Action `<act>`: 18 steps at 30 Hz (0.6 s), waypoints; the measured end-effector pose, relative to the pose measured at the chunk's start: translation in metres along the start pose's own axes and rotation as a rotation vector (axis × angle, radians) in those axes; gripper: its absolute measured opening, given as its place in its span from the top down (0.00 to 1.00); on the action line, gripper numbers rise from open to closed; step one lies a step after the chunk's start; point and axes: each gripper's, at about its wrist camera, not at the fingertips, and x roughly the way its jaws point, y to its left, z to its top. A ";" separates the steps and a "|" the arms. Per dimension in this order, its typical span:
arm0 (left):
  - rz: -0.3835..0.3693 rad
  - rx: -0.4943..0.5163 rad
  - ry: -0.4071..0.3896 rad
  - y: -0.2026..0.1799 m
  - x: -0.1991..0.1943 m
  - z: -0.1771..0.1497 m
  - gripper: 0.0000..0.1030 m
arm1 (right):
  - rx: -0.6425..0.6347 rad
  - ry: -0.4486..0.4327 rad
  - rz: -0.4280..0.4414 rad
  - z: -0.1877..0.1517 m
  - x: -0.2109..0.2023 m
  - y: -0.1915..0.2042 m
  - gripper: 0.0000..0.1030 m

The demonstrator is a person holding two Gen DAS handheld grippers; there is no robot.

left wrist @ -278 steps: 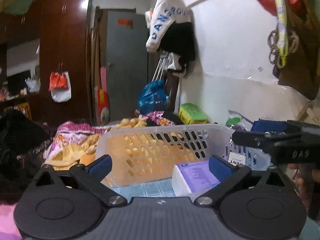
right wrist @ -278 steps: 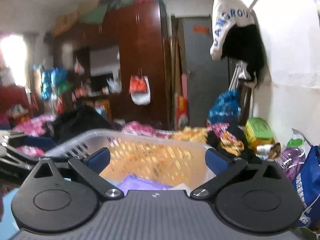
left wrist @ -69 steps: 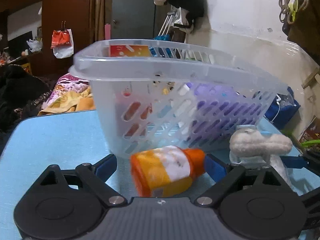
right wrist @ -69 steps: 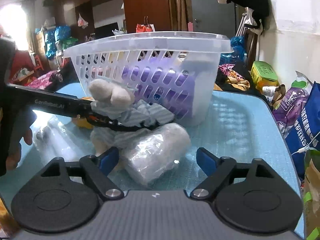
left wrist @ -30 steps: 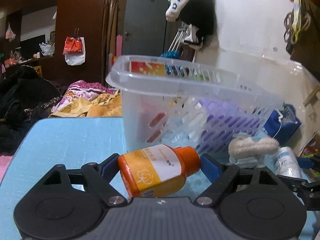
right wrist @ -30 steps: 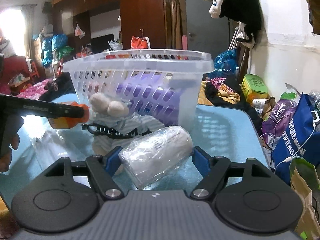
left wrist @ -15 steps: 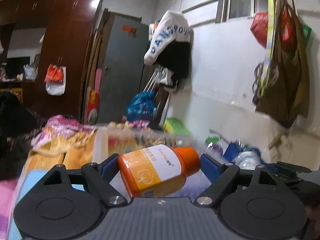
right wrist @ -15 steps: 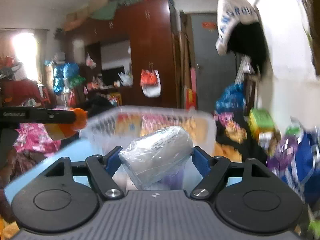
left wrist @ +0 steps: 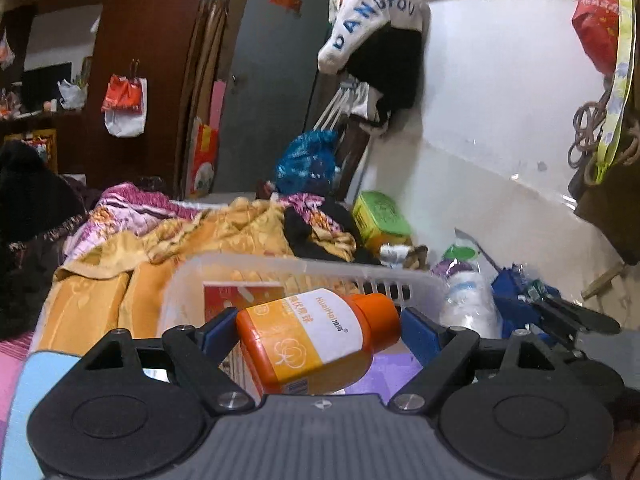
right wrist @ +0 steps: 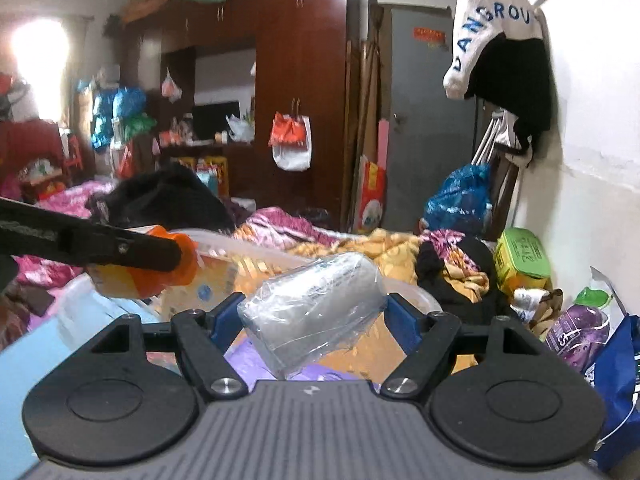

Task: Organize objects
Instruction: 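Carry the orange bottle into the basket while the right gripper carries the wrapped roll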

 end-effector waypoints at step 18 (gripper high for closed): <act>-0.050 0.107 -0.200 -0.001 -0.088 -0.051 0.00 | 0.091 -0.097 0.061 -0.034 -0.075 -0.010 0.00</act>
